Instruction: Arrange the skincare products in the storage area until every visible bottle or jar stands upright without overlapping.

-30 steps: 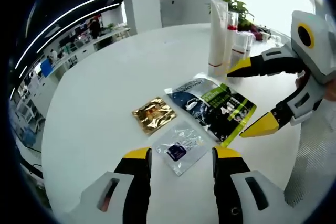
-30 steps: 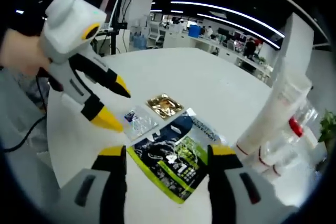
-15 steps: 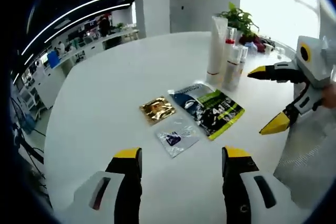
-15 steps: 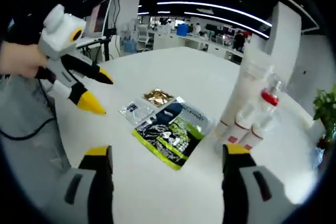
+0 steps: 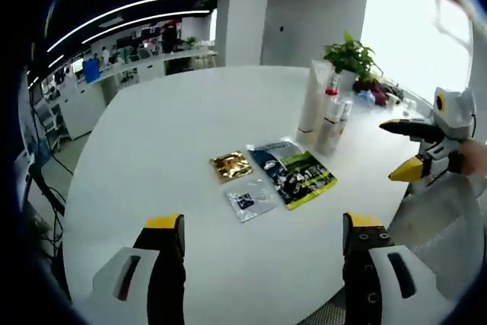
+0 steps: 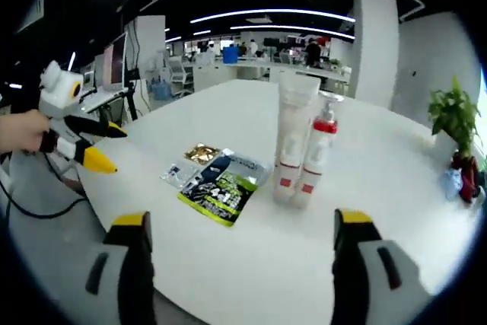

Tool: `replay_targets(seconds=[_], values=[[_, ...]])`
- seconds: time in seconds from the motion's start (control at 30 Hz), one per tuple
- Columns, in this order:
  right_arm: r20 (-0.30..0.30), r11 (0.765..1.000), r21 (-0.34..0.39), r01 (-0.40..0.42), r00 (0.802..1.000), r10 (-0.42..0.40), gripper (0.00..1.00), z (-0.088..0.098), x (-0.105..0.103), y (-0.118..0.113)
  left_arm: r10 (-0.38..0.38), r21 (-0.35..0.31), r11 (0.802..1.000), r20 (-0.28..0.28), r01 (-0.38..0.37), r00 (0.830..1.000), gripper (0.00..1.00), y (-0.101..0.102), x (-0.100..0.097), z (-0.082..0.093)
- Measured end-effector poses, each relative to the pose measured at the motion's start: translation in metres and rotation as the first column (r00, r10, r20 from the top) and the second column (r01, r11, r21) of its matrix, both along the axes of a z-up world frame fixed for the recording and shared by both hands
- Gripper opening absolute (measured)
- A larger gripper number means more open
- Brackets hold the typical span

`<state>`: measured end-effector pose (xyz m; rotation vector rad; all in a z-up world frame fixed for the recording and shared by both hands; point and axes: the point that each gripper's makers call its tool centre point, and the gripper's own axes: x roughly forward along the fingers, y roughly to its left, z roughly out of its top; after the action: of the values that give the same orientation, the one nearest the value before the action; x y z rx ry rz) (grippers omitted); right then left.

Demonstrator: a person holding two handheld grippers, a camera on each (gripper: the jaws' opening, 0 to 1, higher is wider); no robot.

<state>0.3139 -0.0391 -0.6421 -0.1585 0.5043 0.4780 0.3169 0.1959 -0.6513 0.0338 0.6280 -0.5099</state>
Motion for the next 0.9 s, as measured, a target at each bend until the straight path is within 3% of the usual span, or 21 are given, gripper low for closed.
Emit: replay_targets(seconds=[0.23,0.5,0.9], values=[[0.032,0.998,0.027,0.055,0.998,-0.056,1.0,0.015,-0.012,-0.021,0.034,-0.02,0.999,0.013,-0.034,0.999,0.96,0.001,-0.018,0.012],[0.068,0.994,0.045,0.1,0.992,-0.103,1.0,0.027,-0.02,-0.031,0.062,-0.021,0.998,0.025,-0.062,0.998,0.97,0.005,-0.033,0.015],[0.095,0.991,0.049,0.125,0.987,-0.129,1.0,0.029,-0.023,-0.036,0.098,-0.021,0.995,0.13,-0.096,0.987,0.97,0.017,-0.037,0.032]])
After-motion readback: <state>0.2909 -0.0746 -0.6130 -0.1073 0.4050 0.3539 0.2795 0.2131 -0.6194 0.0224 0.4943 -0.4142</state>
